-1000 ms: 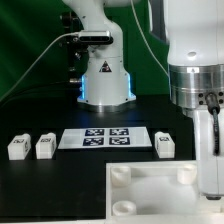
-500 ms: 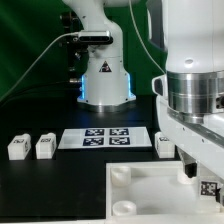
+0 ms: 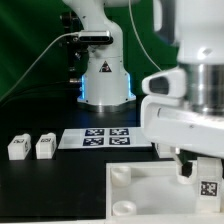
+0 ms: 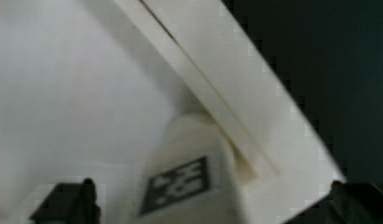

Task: Assemble one leg

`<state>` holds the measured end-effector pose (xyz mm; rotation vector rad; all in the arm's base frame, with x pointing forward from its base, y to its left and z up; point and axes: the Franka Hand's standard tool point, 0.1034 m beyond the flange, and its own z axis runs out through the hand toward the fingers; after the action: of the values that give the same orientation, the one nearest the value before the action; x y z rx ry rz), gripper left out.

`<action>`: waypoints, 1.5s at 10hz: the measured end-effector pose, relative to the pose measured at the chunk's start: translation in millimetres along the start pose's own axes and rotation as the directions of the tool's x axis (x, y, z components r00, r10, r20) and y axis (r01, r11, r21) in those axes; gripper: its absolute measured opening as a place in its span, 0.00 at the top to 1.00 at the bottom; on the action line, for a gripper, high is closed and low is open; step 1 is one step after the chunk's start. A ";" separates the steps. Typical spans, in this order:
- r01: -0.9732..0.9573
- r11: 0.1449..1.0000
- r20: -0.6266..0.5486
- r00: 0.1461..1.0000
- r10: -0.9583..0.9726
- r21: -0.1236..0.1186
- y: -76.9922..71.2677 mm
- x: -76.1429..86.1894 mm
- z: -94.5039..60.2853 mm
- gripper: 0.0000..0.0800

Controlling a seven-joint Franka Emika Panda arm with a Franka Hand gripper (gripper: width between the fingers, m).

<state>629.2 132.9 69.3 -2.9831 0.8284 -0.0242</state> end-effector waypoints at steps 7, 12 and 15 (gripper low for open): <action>0.195 0.981 -0.009 0.981 -0.195 -0.002 7.5 2.9 0.0 0.63; -0.215 0.976 0.054 0.975 0.216 -0.014 15.1 13.3 -0.9 0.63; -0.674 0.738 0.104 0.733 0.673 -0.028 11.7 11.1 0.5 0.63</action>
Offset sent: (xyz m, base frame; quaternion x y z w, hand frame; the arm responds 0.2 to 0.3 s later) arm 0.0000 0.0000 0.0000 0.0000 0.0000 0.0000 1.0000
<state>632.7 117.1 68.3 -2.4454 1.8220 0.1559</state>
